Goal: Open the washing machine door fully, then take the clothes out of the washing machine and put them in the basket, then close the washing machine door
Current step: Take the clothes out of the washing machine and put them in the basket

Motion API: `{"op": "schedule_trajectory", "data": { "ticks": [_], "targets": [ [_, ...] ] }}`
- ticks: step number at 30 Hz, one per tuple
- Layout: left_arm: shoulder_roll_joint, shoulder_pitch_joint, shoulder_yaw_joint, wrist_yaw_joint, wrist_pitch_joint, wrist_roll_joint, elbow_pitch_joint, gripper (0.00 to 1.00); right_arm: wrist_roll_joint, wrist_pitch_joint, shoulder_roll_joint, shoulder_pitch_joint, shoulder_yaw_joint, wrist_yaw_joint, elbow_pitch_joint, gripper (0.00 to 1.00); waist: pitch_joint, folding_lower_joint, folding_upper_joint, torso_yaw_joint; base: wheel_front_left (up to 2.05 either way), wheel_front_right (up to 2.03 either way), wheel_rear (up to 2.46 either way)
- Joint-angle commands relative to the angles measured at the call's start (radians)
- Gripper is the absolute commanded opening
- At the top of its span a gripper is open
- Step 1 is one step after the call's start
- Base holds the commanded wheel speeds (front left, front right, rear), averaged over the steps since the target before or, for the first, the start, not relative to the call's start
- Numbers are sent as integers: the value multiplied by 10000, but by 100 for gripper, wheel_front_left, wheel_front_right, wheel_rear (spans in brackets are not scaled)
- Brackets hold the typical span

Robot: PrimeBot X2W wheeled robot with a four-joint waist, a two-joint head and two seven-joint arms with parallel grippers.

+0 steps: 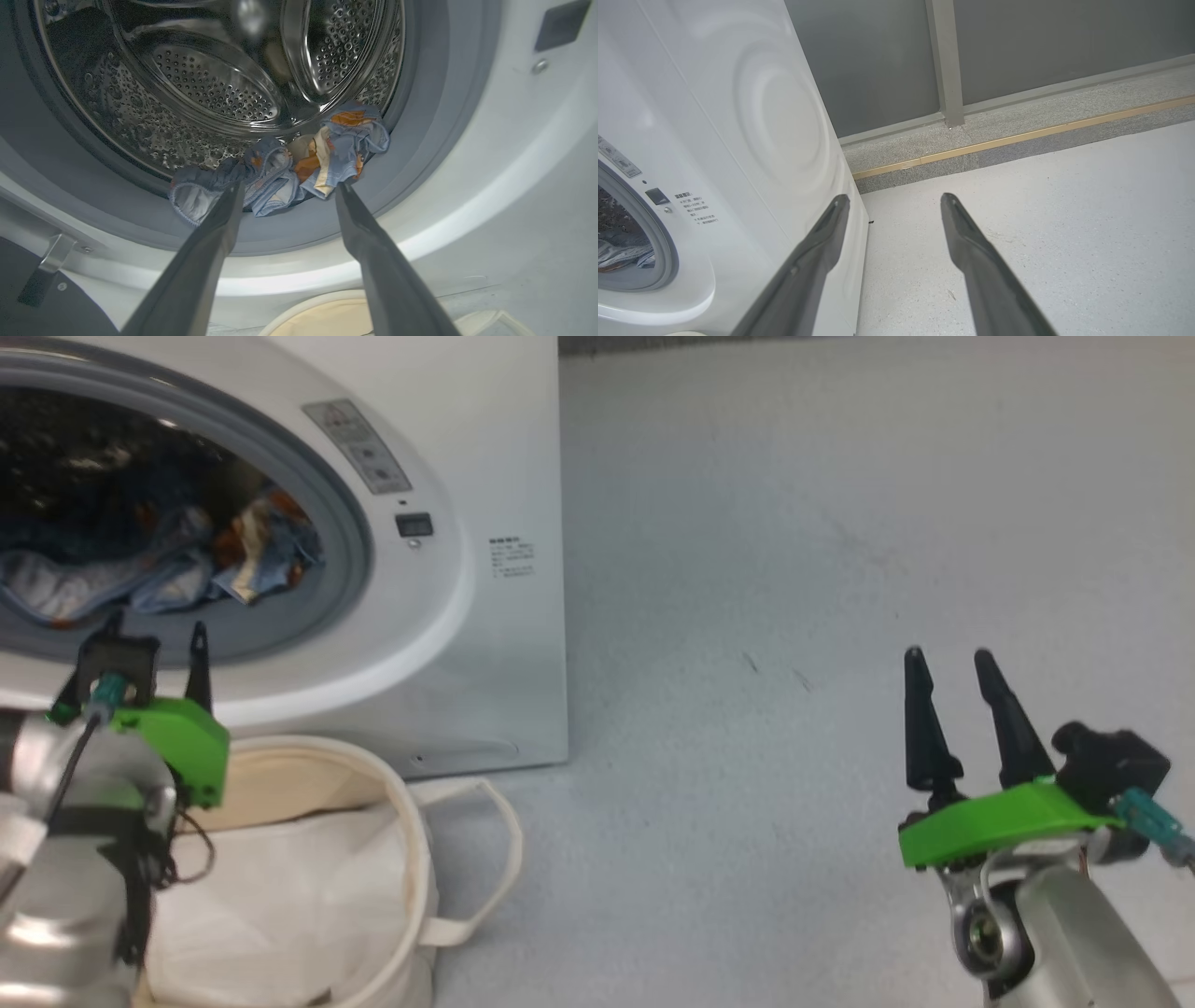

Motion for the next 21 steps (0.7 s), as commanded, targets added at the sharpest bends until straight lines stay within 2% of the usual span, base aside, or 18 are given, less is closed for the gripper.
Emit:
{"op": "schedule_trajectory", "data": {
  "ticks": [1,9,21],
  "targets": [
    [694,-1116,-11,251,136,509,509,100,-73,-124,-157,-501,153,40,-468,100,580,0,0,-244,0,0,0],
    [1098,-3065,-479,857,767,1236,2622,100,-95,-124,-316,-824,15,40,-759,100,1676,0,0,-506,0,0,0],
    [1642,-5193,-742,1016,1965,1432,4102,100,-124,-124,-389,-1270,-287,40,-1389,100,3353,0,0,-621,0,0,0]
  ]
}}
